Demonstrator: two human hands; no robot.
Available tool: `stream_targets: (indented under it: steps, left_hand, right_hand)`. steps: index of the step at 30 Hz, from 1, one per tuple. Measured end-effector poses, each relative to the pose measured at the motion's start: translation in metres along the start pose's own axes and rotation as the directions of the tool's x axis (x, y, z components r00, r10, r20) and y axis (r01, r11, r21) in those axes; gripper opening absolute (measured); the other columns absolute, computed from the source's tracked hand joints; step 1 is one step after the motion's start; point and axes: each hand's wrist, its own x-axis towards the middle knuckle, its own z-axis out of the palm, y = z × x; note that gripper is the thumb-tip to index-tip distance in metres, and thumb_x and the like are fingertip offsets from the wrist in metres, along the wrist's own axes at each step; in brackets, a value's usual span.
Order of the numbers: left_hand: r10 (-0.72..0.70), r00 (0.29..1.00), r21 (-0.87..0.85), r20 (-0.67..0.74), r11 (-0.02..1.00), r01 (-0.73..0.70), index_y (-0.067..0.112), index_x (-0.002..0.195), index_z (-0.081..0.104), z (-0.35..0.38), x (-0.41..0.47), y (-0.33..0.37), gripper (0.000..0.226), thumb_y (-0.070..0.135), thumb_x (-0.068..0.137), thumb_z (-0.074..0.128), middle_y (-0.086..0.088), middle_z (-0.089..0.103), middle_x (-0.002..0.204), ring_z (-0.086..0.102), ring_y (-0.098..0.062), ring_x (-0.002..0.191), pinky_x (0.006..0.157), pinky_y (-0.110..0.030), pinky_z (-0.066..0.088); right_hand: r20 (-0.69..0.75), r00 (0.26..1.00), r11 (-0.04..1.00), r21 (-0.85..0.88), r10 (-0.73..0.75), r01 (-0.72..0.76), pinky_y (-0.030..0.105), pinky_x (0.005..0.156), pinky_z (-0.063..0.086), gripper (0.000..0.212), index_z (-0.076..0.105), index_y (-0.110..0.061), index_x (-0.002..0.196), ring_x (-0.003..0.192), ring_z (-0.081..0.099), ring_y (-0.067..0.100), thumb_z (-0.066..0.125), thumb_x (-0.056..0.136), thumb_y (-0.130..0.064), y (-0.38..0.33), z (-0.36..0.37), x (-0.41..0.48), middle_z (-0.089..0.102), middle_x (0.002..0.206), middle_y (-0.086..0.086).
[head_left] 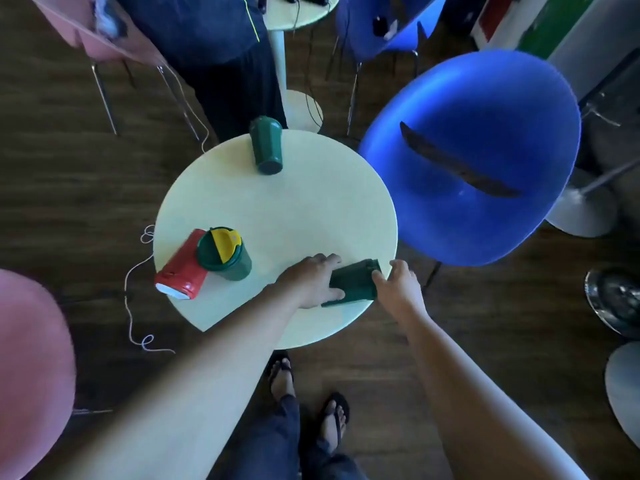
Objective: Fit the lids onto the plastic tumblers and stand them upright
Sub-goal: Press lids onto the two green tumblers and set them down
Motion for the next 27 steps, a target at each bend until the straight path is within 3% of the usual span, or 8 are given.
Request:
stream_targets:
  steps: [4,8,11,15,18,20,23,27]
  left_hand:
    - [-0.009,0.998,0.127,0.06,0.992,0.001,0.016,0.146,0.032,0.018,0.017,0.001,0.082,0.054,0.082,0.067,-0.007,0.049,0.143,0.053,-0.03,0.125,0.092,-0.046,0.051]
    - [0.019,1.0,0.104,-0.016,0.994,-0.017,0.017,0.135,0.044,0.025,0.03,-0.008,0.069,0.05,0.08,0.069,-0.007,0.056,0.128,0.057,-0.03,0.113,0.084,-0.042,0.053]
    - [0.001,1.0,-0.12,-0.023,0.993,-0.004,0.021,0.129,0.051,0.016,0.037,-0.02,0.068,0.046,0.071,0.075,-0.002,0.06,0.122,0.059,-0.023,0.108,0.087,-0.037,0.052]
    - [-0.024,0.996,-0.381,-0.086,0.925,-0.011,0.029,0.125,0.055,-0.013,0.038,-0.033,0.064,0.039,0.067,0.081,0.009,0.063,0.114,0.061,-0.013,0.102,0.086,-0.03,0.053]
    - [-0.003,0.998,-0.558,-0.058,0.829,-0.03,0.032,0.12,0.058,-0.033,0.039,-0.042,0.058,0.034,0.068,0.083,0.011,0.067,0.11,0.064,-0.008,0.103,0.091,-0.03,0.053]
    - [0.068,0.998,-0.66,0.002,0.75,-0.05,0.032,0.117,0.06,-0.047,0.041,-0.046,0.057,0.037,0.064,0.082,0.008,0.069,0.111,0.065,-0.011,0.106,0.096,-0.036,0.054]
    - [0.184,0.98,-0.73,0.079,0.68,-0.069,0.024,0.12,0.062,-0.065,0.042,-0.043,0.058,0.031,0.066,0.079,-0.001,0.069,0.114,0.064,-0.013,0.103,0.092,-0.031,0.054]
    - [0.221,0.971,-0.729,0.095,0.68,-0.084,0.025,0.128,0.058,-0.083,0.049,-0.037,0.059,0.027,0.071,0.072,-0.005,0.066,0.122,0.062,-0.014,0.111,0.097,-0.036,0.052]
  right_hand:
    - [0.074,0.985,0.986,0.043,0.155,-0.158,0.035,0.081,0.049,0.04,0.058,-0.018,0.117,0.1,0.065,0.03,0.046,0.095,-0.048,0.006,0.011,0.007,0.068,0.115,0.011]
    - [0.046,0.987,0.985,0.075,0.153,-0.156,0.035,0.076,0.05,0.038,0.059,-0.022,0.112,0.092,0.065,0.028,0.045,0.093,-0.052,-0.001,0.014,0.012,0.068,0.106,0.006]
    - [-0.001,0.993,0.986,0.119,0.115,-0.114,0.038,0.085,0.052,0.032,0.063,-0.027,0.105,0.096,0.065,0.024,0.049,0.091,-0.053,-0.009,0.011,0.016,0.071,0.103,-0.002]
    - [-0.131,0.991,0.958,0.286,0.003,0.035,0.033,0.081,0.051,0.02,0.066,-0.029,0.094,0.091,0.065,0.017,0.053,0.095,-0.043,-0.034,0.002,0.019,0.07,0.093,-0.008]
    - [-0.208,0.977,0.896,0.44,0.035,0.062,0.038,0.084,0.054,0.015,0.061,-0.029,0.101,0.09,0.066,0.018,0.054,0.094,-0.04,-0.059,-0.006,0.028,0.067,0.101,-0.003]
    - [-0.077,0.99,0.79,0.611,0.117,-0.046,0.043,0.087,0.055,0.025,0.058,-0.026,0.113,0.094,0.064,0.014,0.056,0.094,-0.041,-0.075,-0.014,0.037,0.063,0.108,-0.003]
    - [0.342,0.93,0.593,0.725,0.131,-0.35,0.042,0.083,0.055,0.027,0.066,-0.025,0.11,0.1,0.066,0.019,0.057,0.093,-0.044,-0.092,-0.031,0.044,0.071,0.109,0.001]
    - [0.416,0.908,0.526,0.762,0.05,-0.378,0.047,0.085,0.056,0.016,0.068,-0.019,0.1,0.095,0.066,0.025,0.06,0.096,-0.033,-0.091,-0.042,0.053,0.068,0.107,0.009]
